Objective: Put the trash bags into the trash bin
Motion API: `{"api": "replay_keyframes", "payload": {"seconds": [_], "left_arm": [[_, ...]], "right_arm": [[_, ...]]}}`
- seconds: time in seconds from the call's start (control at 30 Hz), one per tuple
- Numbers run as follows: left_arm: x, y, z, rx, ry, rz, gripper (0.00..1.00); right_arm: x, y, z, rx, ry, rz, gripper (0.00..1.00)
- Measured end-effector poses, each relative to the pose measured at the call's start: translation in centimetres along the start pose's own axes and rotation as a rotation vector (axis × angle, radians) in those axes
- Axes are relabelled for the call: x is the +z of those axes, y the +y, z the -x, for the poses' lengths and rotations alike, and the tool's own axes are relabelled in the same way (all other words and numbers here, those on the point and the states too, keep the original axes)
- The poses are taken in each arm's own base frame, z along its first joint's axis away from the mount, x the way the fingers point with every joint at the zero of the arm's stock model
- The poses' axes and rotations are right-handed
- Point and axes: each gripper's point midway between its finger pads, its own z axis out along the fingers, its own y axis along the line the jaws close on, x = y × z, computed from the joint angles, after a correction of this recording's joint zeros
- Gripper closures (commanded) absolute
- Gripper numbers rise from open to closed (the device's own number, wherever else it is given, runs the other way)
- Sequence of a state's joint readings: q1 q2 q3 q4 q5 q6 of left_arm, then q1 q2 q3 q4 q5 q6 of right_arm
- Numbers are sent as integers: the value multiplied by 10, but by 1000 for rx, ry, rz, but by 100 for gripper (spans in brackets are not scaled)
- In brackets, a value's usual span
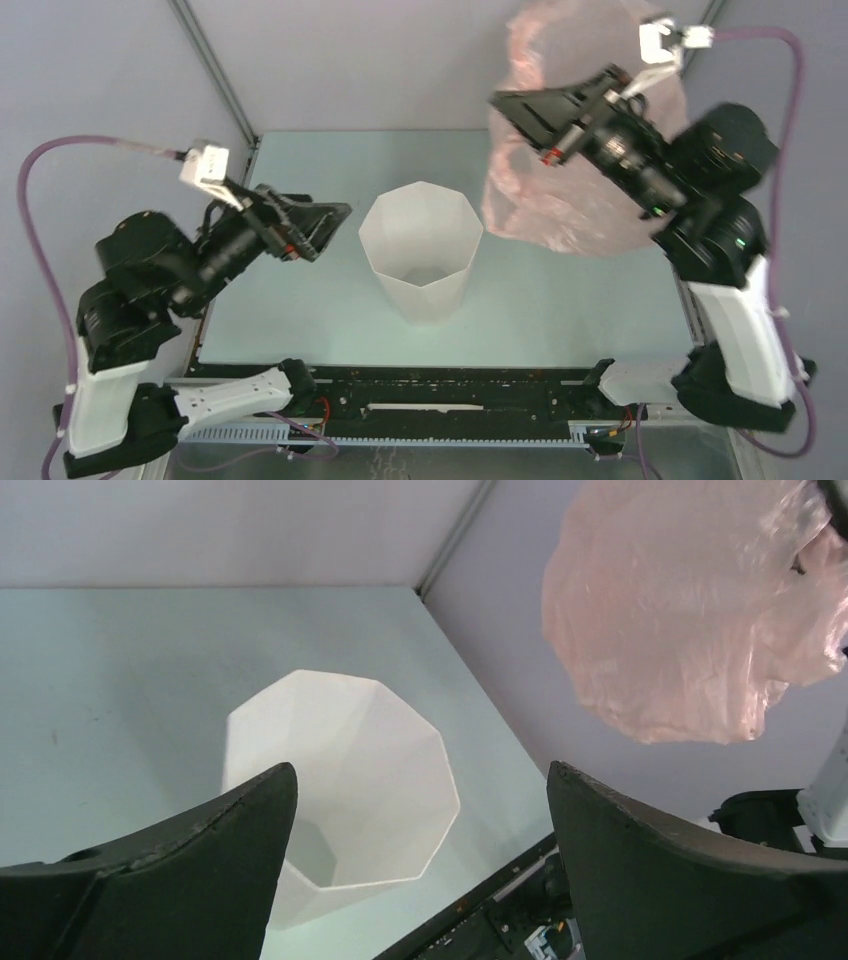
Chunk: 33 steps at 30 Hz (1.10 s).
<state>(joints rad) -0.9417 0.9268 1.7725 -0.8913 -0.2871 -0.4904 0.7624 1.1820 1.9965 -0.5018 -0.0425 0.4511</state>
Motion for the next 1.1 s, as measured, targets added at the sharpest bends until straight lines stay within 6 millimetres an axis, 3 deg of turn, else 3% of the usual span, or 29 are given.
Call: {"api": "replay_keyframes", "payload": {"seconds": [0.1,0.2,0.33,0.43,0.57,0.7,0.8,0.93,1.1], "left_arm": [[-22,16,4,-28,-68,27,0],[-36,32,3,-60,-117,64,0],[-50,48,3,-99,-173,106,1],[-57,54,10,-119,-211,125,1],[-62,61,22,-147,-273,159,2],[-63,63,31,-158,-313,177,3],[-60,61,39,-148,-337,180,3],[-45,51,49,-115,-339,176,2],[-3,27,48,-66,-268,151,0]], "right_arm": [[45,43,-6,59,18,171,100],[76,69,-17,139,37,291,100],[91,78,-26,252,67,367,100],[87,65,-26,306,60,355,100],[56,3,-41,417,55,184,100],[20,-42,-45,494,5,31,100],[-2,-57,-51,526,6,-31,100],[-12,-64,-69,534,68,-64,100],[-10,-72,-102,513,190,-94,100]]}}
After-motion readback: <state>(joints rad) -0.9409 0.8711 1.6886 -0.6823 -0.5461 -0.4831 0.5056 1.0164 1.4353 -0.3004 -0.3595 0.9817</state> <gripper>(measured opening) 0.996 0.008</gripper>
